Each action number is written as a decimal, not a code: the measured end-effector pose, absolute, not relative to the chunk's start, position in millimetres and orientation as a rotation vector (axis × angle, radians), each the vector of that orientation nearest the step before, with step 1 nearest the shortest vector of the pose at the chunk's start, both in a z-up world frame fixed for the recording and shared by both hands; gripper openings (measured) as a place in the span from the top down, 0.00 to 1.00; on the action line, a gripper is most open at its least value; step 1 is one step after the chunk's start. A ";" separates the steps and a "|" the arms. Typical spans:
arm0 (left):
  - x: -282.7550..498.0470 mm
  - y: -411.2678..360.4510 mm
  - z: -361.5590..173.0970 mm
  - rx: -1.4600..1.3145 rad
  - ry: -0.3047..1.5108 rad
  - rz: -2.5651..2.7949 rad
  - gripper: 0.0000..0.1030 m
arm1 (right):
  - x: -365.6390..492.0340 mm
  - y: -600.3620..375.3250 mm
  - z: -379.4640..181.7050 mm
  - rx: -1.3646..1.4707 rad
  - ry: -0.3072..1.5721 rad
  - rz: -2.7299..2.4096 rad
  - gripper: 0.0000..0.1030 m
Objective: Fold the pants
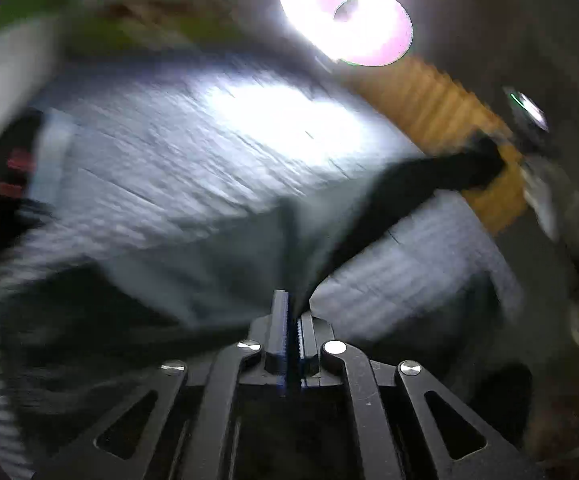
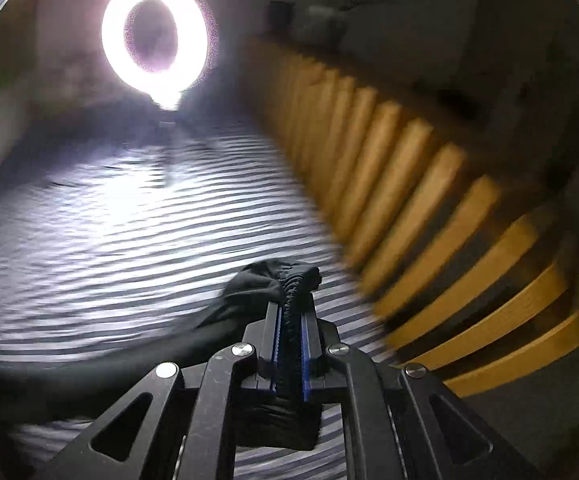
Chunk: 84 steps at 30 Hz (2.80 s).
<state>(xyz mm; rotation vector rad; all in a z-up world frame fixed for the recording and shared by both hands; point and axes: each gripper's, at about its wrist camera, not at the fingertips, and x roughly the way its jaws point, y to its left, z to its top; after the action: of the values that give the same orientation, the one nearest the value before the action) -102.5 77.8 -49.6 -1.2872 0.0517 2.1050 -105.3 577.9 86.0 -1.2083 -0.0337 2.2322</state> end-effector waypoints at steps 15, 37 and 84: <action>-163.1 -200.1 -83.3 -1.497 -0.563 2.712 0.39 | -145.4 454.0 0.8 -1.539 -0.098 2.534 0.55; -241.7 -215.7 -179.9 -1.561 -0.484 2.649 0.94 | -226.8 231.1 -110.7 -1.899 -0.583 2.790 0.34; -74.3 -254.8 -183.9 -1.624 -0.540 2.627 0.71 | 66.6 408.6 -7.4 -1.511 0.096 2.513 0.55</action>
<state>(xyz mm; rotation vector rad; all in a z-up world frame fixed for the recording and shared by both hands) -74.3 -254.8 -183.9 -1.6242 -0.5400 2.6269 66.6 408.6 -7.4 -1.5112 0.0965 2.5129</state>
